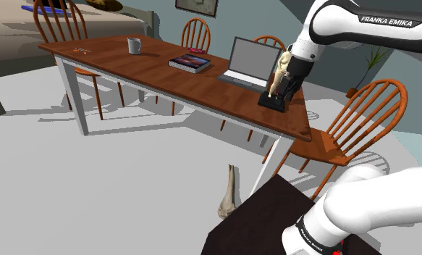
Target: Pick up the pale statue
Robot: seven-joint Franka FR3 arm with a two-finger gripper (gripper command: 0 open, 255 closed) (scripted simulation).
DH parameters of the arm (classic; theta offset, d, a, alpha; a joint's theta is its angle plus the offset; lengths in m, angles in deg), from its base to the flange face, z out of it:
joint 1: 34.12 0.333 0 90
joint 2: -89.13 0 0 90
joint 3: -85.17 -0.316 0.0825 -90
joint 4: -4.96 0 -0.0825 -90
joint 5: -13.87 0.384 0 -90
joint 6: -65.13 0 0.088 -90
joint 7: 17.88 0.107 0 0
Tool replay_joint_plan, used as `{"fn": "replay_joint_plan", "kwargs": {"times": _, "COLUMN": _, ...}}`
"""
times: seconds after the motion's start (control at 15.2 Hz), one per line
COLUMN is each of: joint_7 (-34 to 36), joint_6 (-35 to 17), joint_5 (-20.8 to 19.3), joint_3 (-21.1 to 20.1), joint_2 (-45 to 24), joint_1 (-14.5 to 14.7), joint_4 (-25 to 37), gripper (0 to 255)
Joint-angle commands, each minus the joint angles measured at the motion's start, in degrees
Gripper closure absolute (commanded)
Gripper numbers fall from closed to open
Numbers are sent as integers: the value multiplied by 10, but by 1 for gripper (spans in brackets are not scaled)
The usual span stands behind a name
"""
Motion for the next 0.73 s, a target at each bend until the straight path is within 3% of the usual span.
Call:
{"fn": "replay_joint_plan", "kwargs": {"times": 0.0, "joint_7": -31, "joint_6": -13, "joint_5": -6, "joint_3": 25, "joint_2": -17, "joint_1": -4, "joint_4": 20, "gripper": 0}}
{"fn": "replay_joint_plan", "kwargs": {"times": 0.66, "joint_7": -181, "joint_6": -56, "joint_5": 22, "joint_3": 148, "joint_2": -140, "joint_1": -1, "joint_4": 168, "gripper": 0}}
